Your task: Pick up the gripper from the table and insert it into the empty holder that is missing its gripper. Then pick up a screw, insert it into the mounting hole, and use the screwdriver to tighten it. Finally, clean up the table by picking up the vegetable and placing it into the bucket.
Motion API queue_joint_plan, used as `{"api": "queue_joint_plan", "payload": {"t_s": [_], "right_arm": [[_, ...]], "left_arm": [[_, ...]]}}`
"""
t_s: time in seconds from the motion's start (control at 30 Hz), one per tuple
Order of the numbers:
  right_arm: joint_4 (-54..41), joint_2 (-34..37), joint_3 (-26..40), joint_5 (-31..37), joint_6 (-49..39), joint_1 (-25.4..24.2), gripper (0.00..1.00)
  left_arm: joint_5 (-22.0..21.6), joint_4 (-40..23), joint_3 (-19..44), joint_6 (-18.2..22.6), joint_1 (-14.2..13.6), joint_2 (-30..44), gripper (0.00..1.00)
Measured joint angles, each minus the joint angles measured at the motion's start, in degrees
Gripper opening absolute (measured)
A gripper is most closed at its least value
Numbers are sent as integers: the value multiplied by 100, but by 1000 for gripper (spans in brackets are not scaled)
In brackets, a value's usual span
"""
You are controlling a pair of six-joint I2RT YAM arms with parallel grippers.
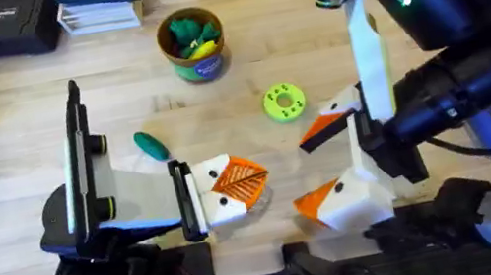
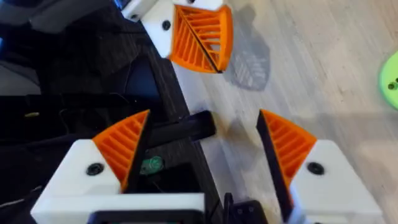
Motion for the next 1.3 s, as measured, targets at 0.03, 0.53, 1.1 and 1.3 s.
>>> {"api": "queue_joint_plan", "payload": {"t_s": [0.03, 0.53, 1.1, 1.3], "right_arm": [[12, 0, 1, 0, 0, 0, 993], [392, 109, -1, 1618, 1410, -1616, 993], [567, 1302, 762, 3719, -67, -6080, 994], [554, 2244, 762, 3825, -970, -7105, 994]], "left_arm": [[0, 2, 0, 0, 0, 0, 6], [-706, 106, 0, -33, 0, 0, 6], [-1471, 200, 0, -101, 0, -2, 6], [-1493, 203, 0, -101, 0, 0, 6]]}}
